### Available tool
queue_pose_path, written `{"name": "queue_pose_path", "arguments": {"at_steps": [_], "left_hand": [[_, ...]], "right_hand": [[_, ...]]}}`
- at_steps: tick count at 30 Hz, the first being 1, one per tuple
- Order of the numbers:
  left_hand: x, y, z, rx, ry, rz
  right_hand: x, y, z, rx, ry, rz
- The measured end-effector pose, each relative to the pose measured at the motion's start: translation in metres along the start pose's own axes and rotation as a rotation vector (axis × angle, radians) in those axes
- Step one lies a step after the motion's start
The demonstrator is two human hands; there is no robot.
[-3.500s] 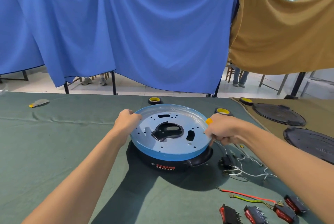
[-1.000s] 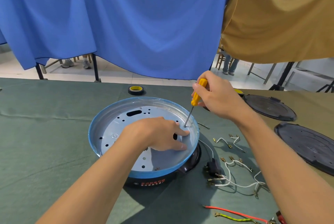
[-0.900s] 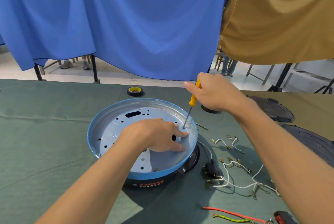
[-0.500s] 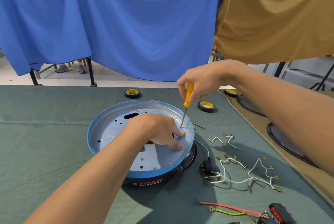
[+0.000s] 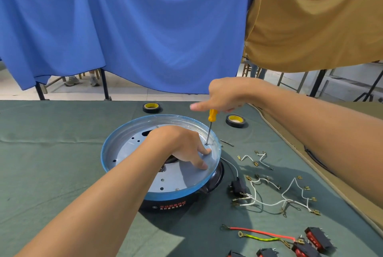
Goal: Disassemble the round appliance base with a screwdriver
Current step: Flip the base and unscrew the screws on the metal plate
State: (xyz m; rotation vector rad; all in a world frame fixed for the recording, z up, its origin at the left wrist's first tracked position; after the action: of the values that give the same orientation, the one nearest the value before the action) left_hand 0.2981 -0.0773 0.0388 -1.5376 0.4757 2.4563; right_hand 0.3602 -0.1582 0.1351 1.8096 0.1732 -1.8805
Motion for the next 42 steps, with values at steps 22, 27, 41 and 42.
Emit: {"name": "queue_pose_path", "arguments": {"at_steps": [22,27,41,42], "left_hand": [[0.0019,-0.0017,-0.0021,0.004,-0.013,0.029],[0.0005,-0.0006,-0.0012,-0.003,-0.016,0.022],[0.0019,-0.0034,-0.0028,0.001,-0.003,0.048],[0.0018,-0.0033,-0.0031,0.001,-0.002,0.048]], "right_hand": [[0.0039,0.0079,-0.0063,0.095,0.083,-0.122],[0.0064,0.0020,-0.0047,0.027,0.033,-0.114],[0.0004,0.0061,0.0024,0.100,0.146,-0.045],[-0.0007,0.0060,0.0022,0.097,0.166,-0.043]]}}
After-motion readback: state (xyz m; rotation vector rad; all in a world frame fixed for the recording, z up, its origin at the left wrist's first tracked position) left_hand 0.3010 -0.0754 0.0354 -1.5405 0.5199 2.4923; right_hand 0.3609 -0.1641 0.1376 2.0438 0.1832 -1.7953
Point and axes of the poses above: each hand's wrist, its own z-axis away from the middle knuckle, its own x-axis out of the palm, y = z × x, the point moved 6 cm from there along -z, towards the middle knuckle, and after that the axes turned 11 degrees about z, right-handed, at the moved point
